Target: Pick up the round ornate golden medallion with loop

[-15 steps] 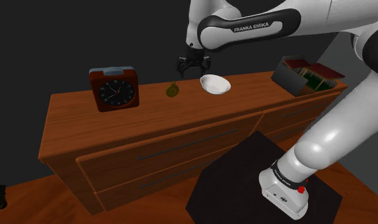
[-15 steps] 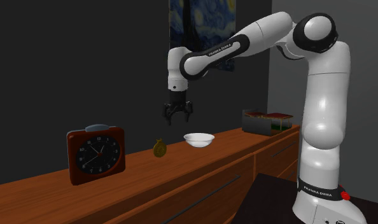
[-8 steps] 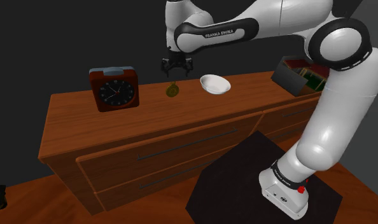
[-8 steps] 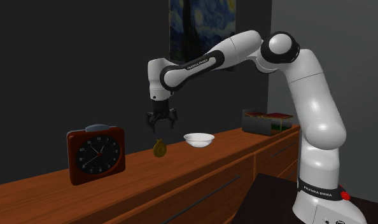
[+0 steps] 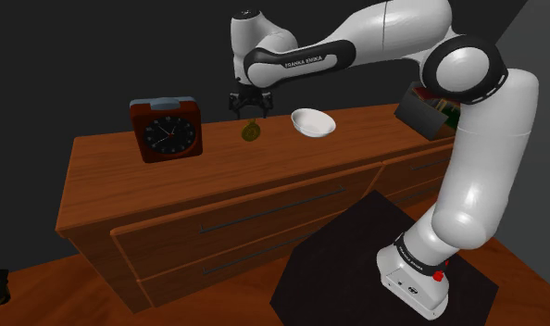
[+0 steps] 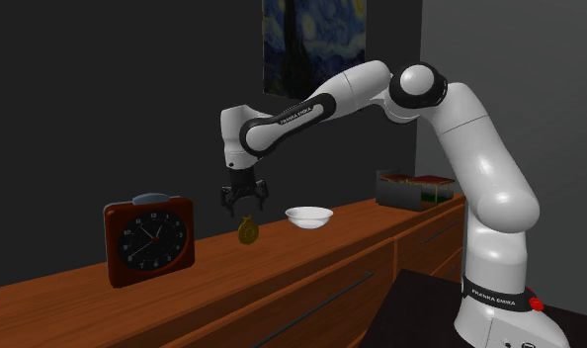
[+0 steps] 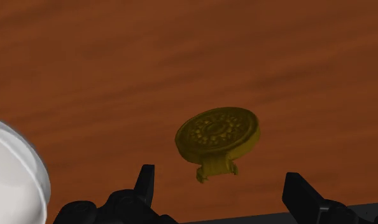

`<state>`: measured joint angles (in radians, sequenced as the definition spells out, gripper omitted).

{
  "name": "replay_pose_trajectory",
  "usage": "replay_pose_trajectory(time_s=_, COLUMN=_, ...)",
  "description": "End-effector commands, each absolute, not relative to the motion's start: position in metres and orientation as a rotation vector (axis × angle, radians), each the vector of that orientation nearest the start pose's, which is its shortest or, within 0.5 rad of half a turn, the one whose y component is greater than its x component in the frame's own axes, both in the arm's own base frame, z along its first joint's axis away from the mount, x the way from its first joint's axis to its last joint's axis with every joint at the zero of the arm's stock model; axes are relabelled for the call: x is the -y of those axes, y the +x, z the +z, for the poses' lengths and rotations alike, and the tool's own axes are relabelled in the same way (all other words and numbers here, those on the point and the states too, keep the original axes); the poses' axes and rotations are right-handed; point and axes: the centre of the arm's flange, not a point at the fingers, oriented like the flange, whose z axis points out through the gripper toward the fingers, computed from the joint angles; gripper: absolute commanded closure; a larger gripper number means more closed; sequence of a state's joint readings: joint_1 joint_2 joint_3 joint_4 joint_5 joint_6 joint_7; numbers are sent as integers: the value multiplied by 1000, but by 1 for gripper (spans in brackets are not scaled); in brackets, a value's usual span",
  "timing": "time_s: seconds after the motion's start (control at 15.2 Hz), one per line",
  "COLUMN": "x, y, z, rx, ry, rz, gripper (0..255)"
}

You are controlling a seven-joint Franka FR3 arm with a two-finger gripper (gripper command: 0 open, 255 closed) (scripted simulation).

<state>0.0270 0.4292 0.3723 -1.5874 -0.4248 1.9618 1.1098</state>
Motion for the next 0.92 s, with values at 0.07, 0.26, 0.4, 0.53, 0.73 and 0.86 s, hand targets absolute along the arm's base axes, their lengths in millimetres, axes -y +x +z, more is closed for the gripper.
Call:
replay_pose_trajectory(time_s=0.07, x=-205, y=640, z=388, rx=-937, ry=-3183, rz=-249, gripper=0)
replay_pose_trajectory(time_s=0.26, x=-206, y=640, z=388, rx=-937, ry=-3184, rz=-249, gripper=255)
replay_pose_trajectory(time_s=0.4, x=-206, y=640, z=388, rx=-937, ry=-3184, rz=-249, gripper=255)
replay_pose_trajectory(time_s=0.53, x=-206, y=640, z=388, rx=-937, ry=-3184, rz=-249, gripper=255)
replay_pose_trajectory(time_s=0.73, x=-206, y=640, z=388, rx=-937, ry=-3184, rz=-249, gripper=255)
replay_pose_trajectory(time_s=0.86, x=-205, y=640, z=393, rx=-937, ry=-3184, rz=-249, gripper=255)
